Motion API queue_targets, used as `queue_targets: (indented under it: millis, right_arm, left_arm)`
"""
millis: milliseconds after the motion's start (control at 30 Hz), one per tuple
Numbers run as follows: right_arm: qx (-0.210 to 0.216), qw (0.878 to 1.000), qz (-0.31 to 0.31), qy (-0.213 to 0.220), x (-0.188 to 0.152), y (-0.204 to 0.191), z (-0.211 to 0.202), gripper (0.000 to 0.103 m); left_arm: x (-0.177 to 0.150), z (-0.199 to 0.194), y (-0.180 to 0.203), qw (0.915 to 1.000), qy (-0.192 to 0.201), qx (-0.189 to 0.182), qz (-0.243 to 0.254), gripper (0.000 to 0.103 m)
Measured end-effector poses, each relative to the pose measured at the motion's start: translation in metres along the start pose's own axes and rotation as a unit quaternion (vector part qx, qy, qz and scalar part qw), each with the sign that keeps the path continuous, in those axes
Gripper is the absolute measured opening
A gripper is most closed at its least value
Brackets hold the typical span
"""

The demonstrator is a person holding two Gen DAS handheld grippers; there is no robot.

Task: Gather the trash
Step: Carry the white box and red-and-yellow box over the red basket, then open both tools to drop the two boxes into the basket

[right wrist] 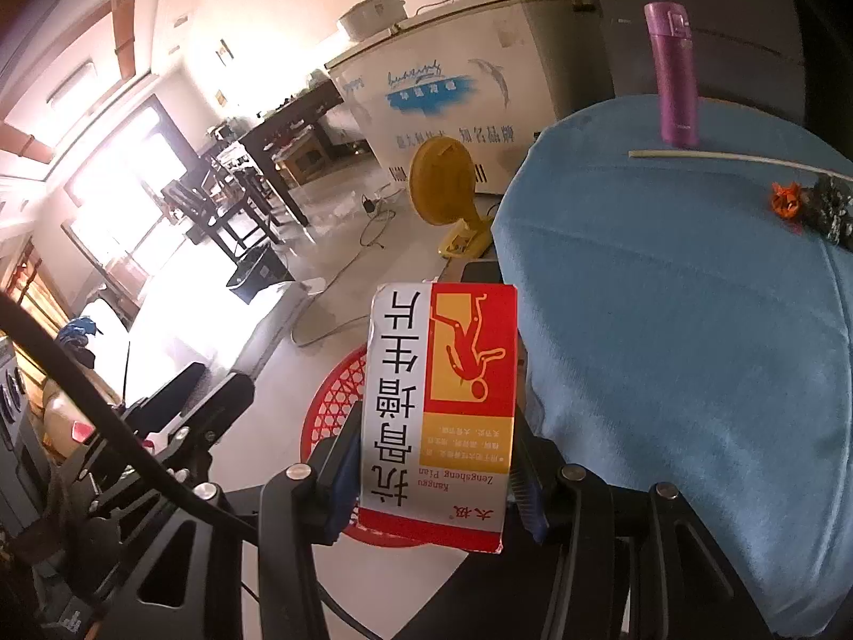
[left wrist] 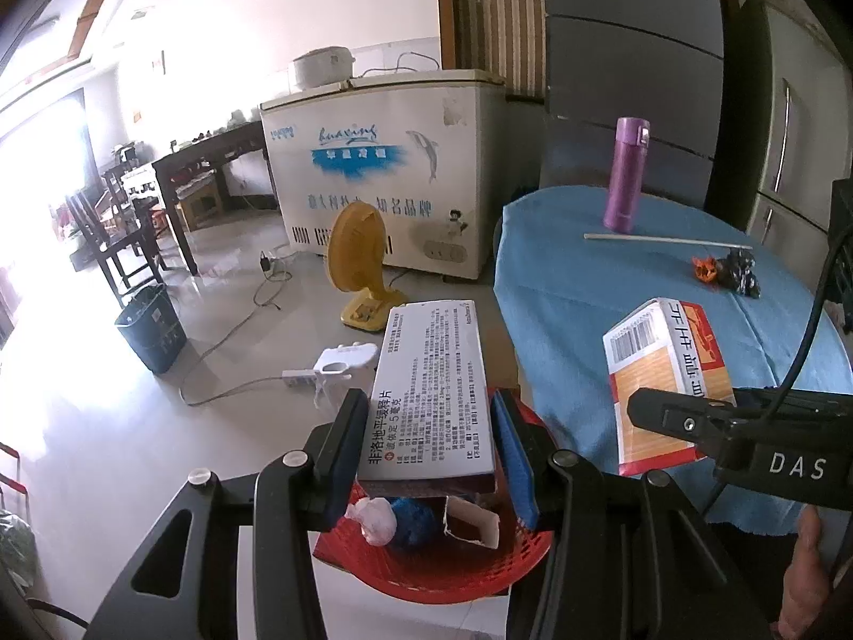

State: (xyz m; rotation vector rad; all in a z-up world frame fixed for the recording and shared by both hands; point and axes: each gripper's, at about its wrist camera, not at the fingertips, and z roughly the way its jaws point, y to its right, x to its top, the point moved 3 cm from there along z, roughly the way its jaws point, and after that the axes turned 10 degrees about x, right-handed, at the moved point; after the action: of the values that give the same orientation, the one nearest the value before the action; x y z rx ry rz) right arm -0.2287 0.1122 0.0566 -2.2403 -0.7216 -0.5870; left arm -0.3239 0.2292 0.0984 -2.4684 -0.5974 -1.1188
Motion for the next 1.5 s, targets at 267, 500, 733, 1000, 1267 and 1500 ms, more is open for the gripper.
queue_targets:
  millis: [267,500,733,1000,1267,1500]
  right_arm:
    - [0.0,1.0,0.01,-0.021,-0.004,0.002,0.017,0.051]
    - [0.0,0.999,0.02,-0.027,-0.006,0.009,0.022,0.051]
    - [-0.001,0.999,0.026,-0.034,-0.004,0.011,0.03,0.051]
    - [-0.001,0.999,0.031,-0.04,-0.004,0.016,0.036,0.051]
    - [-0.005,0.998,0.044,-0.037,-0.001,0.024,0.041,0.051]
    - [0.003,0.998,0.052,-0.039,0.003,0.027,0.052,0.051]
  left_arm:
    - [-0.012,0.007,0.005,0.9998,-0.014,-0.003,0.011,0.049]
    - [-0.021,0.014,0.006,0.9995,-0.029,-0.007,0.014,0.049]
    - [-0.026,0.022,0.002,0.9991,-0.039,-0.006,0.013,0.049]
    - [-0.027,0.032,0.0,0.9985,-0.053,-0.011,0.011,0.049]
    - [-0.032,0.05,-0.009,0.9968,-0.076,-0.026,0.0,0.049]
    - [-0.037,0.065,-0.011,0.9929,-0.104,-0.057,-0.008,0.049]
